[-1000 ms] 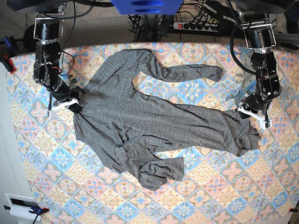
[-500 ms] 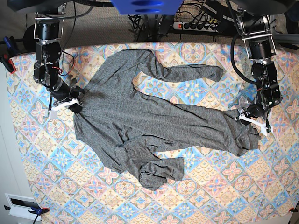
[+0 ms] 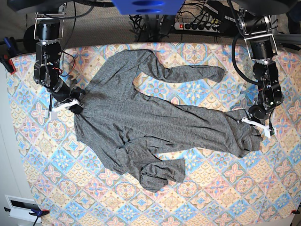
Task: Layout the t-shirt on the table in an organized manner, then fold the t-shirt properly
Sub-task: 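Drag the shirt side with the left gripper away from the right gripper, then slide the left gripper along the shirt side toward the collar, pulling taut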
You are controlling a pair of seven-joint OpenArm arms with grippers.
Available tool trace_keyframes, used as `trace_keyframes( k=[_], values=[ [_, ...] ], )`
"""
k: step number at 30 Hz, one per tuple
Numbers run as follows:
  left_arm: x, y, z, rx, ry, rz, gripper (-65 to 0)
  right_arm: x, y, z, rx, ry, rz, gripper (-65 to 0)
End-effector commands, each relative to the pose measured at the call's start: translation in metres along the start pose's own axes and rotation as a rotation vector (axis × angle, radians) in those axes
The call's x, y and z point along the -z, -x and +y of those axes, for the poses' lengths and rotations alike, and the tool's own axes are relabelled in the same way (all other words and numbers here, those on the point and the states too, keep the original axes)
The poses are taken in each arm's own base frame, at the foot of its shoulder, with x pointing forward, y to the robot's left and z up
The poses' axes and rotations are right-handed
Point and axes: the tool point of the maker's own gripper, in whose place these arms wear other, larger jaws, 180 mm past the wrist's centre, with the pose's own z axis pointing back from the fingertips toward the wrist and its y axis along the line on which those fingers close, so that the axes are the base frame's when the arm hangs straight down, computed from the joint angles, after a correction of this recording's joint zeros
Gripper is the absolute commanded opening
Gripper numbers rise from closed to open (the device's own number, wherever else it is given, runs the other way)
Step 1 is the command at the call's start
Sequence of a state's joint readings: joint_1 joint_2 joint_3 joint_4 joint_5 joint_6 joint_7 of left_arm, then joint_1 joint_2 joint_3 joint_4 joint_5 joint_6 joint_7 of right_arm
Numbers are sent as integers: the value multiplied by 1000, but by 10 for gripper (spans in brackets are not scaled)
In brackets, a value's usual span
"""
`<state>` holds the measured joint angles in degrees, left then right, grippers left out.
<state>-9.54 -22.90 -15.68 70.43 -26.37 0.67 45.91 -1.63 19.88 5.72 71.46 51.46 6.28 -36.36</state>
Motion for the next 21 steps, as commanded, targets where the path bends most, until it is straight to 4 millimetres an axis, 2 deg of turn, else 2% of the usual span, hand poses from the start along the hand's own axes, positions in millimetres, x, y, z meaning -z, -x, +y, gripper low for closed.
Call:
trace_keyframes(
  k=[1,5,12,21],
  values=[
    [-6,-23,1,1,5,-56,-650,-2,40,-13,-14,58,163,-649],
    [-11,-19,0,21,12,-62,-650,-2,40,-13,-14,58,163,-649],
    [-59,-19,-24,197,72,-168,-650,-2,40,-14,-13,59,161,-649],
    [-101,-16,-10,397,55,-189,-650,-2,39,-14,-11,60,159,-649]
  ],
)
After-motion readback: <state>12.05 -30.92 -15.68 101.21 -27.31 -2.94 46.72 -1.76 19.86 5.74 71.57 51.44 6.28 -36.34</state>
